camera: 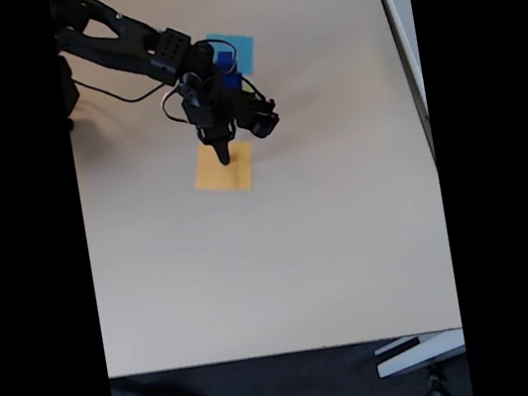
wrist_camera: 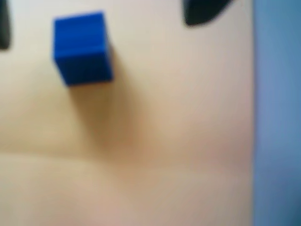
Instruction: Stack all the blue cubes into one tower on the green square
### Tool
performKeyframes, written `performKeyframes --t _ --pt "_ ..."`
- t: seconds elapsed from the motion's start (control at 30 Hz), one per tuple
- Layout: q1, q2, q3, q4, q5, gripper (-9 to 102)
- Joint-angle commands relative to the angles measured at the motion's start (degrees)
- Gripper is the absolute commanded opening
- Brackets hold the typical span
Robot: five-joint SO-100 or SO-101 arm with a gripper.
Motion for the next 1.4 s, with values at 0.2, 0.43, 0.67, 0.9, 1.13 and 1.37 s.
performKeyframes --t 0.2,0.43,0.67,0.9,1.13,1.37 --pt "0.70 2.20 1.14 -2.29 -0.53 18" --pt "0.70 1.85 1.23 -3.08 -0.53 16" --pt "1.14 1.49 1.49 -3.43 -0.35 14" --pt "1.32 1.23 2.55 -4.31 -0.18 13" --pt "1.67 1.32 3.34 -5.10 -0.62 13" --pt "1.93 1.32 3.78 -5.71 -0.70 9"
